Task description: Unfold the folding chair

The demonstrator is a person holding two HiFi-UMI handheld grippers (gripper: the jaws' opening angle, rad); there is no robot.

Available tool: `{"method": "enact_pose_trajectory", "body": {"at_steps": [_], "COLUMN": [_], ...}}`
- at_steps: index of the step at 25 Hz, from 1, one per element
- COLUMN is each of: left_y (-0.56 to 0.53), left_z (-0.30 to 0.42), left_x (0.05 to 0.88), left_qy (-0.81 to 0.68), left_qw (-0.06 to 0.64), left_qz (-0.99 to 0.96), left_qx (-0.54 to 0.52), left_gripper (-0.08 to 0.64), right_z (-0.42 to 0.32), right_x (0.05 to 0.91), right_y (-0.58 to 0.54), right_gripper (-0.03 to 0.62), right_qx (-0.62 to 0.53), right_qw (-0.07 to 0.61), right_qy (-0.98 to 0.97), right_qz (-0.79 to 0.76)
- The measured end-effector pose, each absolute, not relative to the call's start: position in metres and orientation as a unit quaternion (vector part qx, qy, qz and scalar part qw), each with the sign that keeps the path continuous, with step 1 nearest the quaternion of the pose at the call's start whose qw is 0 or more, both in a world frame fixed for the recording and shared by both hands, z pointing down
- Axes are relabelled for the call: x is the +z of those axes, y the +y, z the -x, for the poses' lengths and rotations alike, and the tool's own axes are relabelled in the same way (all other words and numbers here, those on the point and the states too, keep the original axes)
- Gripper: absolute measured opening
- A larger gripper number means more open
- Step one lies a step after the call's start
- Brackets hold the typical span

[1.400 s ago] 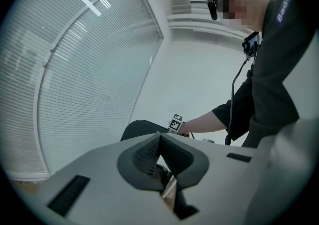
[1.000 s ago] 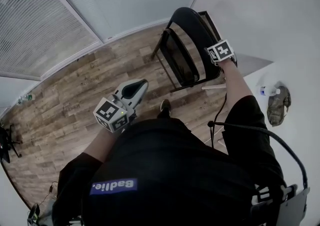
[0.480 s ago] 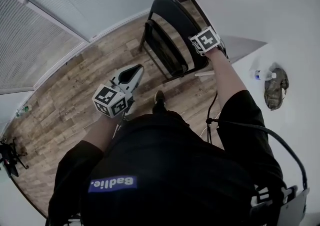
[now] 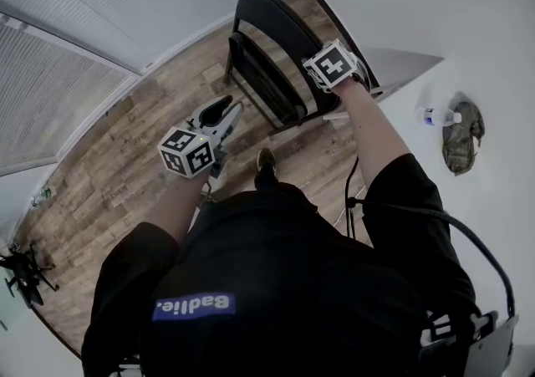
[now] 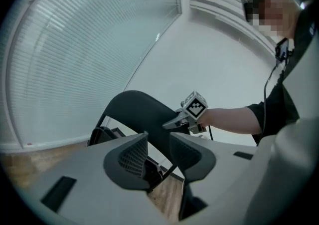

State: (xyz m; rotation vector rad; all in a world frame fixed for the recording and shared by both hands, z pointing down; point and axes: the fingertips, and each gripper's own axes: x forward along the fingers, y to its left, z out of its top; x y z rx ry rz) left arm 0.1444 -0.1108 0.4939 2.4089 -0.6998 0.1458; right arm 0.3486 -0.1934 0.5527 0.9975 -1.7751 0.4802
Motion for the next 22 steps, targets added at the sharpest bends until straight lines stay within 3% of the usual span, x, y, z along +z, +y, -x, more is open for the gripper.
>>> {"method": "enact_pose_trajectory", "body": {"at_steps": [3, 11, 22], "left_y": [-0.130, -0.168, -0.195], "left_z": [-0.157, -0.192, -0.249], "left_x": [0.529, 0.607, 0.698], "left_qy": [-0.276, -0.299, -0.332], "left_qw": [0.361, 0.473, 0.526], "left_qz": [-0.888, -0.825, -0.773], "left_qx": [0.065, 0.081, 0.129], "left_gripper": [0.162, 0.214, 0.266], "right_z": [-0.349, -0.340, -0.338], "right_x": [0.553, 0.550, 0.552], "right_y": [-0.194, -0.193, -0.189], "right_gripper": [0.135, 0.135, 0.135], "right_qx": [0.199, 0.199, 0.197], "right_qw": [0.500, 0.500, 0.499], "right_qy": [-0.735, -0.738, -0.742], "right_qz": [-0.412, -0.407, -0.402]}}
